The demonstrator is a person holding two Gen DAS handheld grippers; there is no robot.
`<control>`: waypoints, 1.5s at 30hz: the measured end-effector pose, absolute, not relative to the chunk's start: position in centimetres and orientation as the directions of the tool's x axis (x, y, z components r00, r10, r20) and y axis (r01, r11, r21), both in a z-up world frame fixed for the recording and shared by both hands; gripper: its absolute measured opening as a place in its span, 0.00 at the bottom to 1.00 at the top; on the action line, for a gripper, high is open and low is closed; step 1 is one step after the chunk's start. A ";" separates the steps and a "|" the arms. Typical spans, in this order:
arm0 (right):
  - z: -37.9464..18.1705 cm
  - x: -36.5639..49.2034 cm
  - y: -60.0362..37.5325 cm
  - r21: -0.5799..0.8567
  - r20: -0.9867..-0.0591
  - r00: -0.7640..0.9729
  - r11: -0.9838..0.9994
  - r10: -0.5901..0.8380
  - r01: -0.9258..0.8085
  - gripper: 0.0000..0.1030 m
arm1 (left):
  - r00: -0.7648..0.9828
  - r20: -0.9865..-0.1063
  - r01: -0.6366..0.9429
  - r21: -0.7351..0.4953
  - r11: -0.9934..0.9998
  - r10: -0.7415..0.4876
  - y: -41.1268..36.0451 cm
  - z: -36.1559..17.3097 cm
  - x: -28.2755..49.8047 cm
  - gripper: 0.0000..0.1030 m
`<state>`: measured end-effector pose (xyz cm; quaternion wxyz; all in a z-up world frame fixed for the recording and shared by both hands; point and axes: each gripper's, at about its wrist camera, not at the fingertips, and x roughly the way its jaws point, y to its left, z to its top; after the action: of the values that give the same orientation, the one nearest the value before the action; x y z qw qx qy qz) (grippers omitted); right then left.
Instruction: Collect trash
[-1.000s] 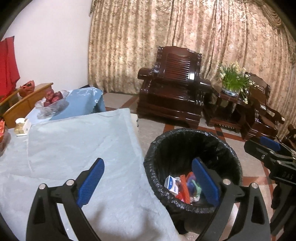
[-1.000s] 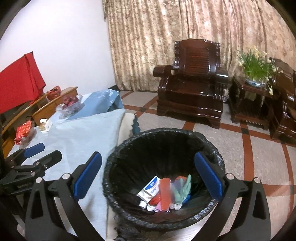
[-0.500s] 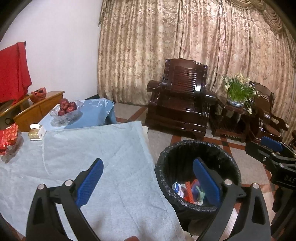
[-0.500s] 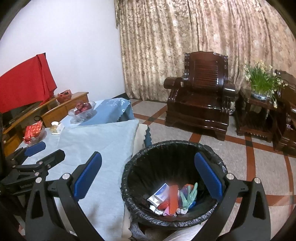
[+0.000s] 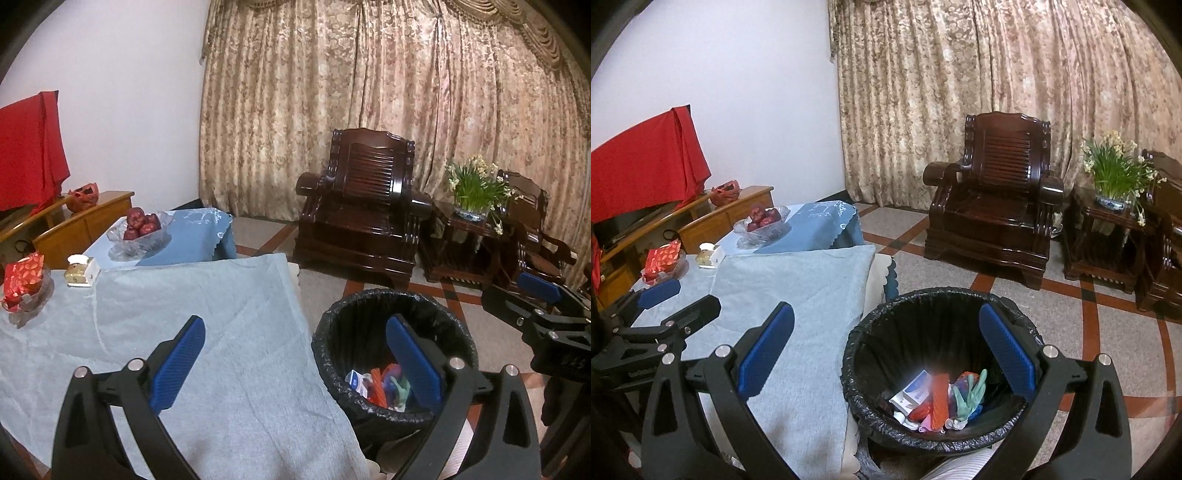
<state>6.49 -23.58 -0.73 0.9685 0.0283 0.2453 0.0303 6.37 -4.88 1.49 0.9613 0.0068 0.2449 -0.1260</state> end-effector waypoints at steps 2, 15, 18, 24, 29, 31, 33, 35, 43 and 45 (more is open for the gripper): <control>-0.7 6.4 -23.5 0.070 -0.472 0.879 0.997 0.073 -0.045 0.95 | 0.851 -0.468 0.246 -0.046 0.968 -0.238 -4.9 1.6 6.3 0.94; -0.6 6.3 -23.5 0.070 -0.471 0.879 0.996 0.074 -0.047 0.95 | 0.855 -0.463 0.244 -0.043 0.969 -0.236 -4.8 1.7 6.2 0.94; -0.6 6.3 -23.5 0.070 -0.469 0.880 0.996 0.074 -0.047 0.95 | 0.855 -0.461 0.245 -0.040 0.969 -0.235 -4.8 1.8 6.2 0.94; -0.6 6.3 -23.5 0.070 -0.469 0.880 0.996 0.075 -0.048 0.95 | 0.855 -0.462 0.243 -0.040 0.969 -0.234 -4.8 1.7 6.1 0.94; -0.7 6.2 -23.5 0.071 -0.469 0.880 0.996 0.075 -0.047 0.95 | 0.856 -0.461 0.243 -0.040 0.969 -0.234 -4.8 1.8 6.1 0.94; -0.6 6.2 -23.5 0.070 -0.468 0.881 0.996 0.075 -0.047 0.95 | 0.856 -0.461 0.244 -0.041 0.969 -0.235 -4.8 1.7 6.1 0.94; -0.7 6.2 -23.5 0.069 -0.469 0.880 0.997 0.074 -0.047 0.95 | 0.855 -0.462 0.244 -0.040 0.969 -0.235 -4.8 1.7 6.1 0.94; -0.7 6.2 -23.5 0.070 -0.467 0.881 0.996 0.074 -0.047 0.95 | 0.855 -0.462 0.244 -0.041 0.969 -0.235 -4.8 1.8 6.1 0.94; -0.6 6.2 -23.2 0.069 -0.468 0.880 0.996 0.074 -0.048 0.95 | 0.854 -0.465 0.243 -0.037 0.969 -0.232 -4.4 1.7 6.4 0.94; -0.6 6.1 -23.2 0.069 -0.468 0.881 0.996 0.074 -0.048 0.95 | 0.855 -0.465 0.242 -0.038 0.969 -0.232 -4.2 1.7 6.5 0.94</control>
<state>6.14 -23.24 -0.65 0.9693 0.0276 0.2423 0.0314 6.53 -4.24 1.75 0.9629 0.0110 0.2399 -0.1232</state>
